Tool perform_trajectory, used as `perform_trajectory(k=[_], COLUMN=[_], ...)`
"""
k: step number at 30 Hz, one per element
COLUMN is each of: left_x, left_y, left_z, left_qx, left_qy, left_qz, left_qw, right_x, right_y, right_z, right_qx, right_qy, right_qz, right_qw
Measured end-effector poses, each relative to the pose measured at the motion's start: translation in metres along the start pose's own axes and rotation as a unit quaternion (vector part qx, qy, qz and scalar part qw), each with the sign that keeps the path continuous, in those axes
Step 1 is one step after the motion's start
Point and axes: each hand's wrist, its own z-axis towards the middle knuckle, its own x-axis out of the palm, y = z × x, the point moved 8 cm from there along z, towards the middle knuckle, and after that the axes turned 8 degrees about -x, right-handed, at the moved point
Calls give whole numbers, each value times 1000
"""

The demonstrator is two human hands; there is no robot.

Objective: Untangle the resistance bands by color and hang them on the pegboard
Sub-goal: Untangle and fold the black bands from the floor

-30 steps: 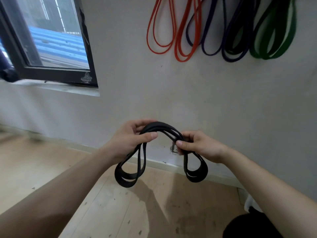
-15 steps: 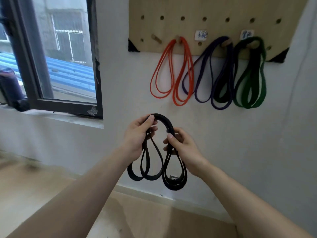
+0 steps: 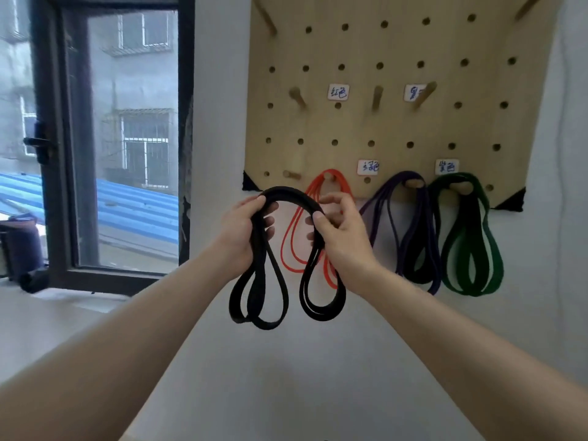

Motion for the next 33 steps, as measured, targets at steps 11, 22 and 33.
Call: perform_trajectory(k=[11, 22, 33], left_x=[29, 18, 10], left_y=[-60, -41, -24], left_z=[93, 163, 148], left_qx=[133, 164, 193], left_qy=[-16, -26, -41], left_qz=[155, 227, 424], left_qw=[979, 960, 884], right_x=[27, 55, 41], right_y=[-14, -64, -83], right_z=[74, 113, 112], right_qx=[-132, -139, -93], right_qy=[-98, -64, -32], right_qz=[-117, -176, -234], right_qw=[979, 973, 967])
